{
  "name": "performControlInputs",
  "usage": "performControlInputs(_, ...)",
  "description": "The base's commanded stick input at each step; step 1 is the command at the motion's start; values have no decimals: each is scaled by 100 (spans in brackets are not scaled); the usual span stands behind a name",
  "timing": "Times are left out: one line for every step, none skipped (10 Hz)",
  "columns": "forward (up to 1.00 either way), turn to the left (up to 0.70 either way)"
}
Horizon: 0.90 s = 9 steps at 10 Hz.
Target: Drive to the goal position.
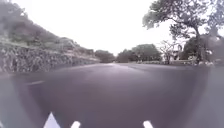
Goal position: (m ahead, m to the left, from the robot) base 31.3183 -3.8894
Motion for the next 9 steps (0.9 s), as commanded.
performControlInputs(70, 0)
performControlInputs(70, 0)
performControlInputs(70, 0)
performControlInputs(70, 0)
performControlInputs(70, 0)
performControlInputs(70, 0)
performControlInputs(70, 0)
performControlInputs(70, 0)
performControlInputs(70, 0)
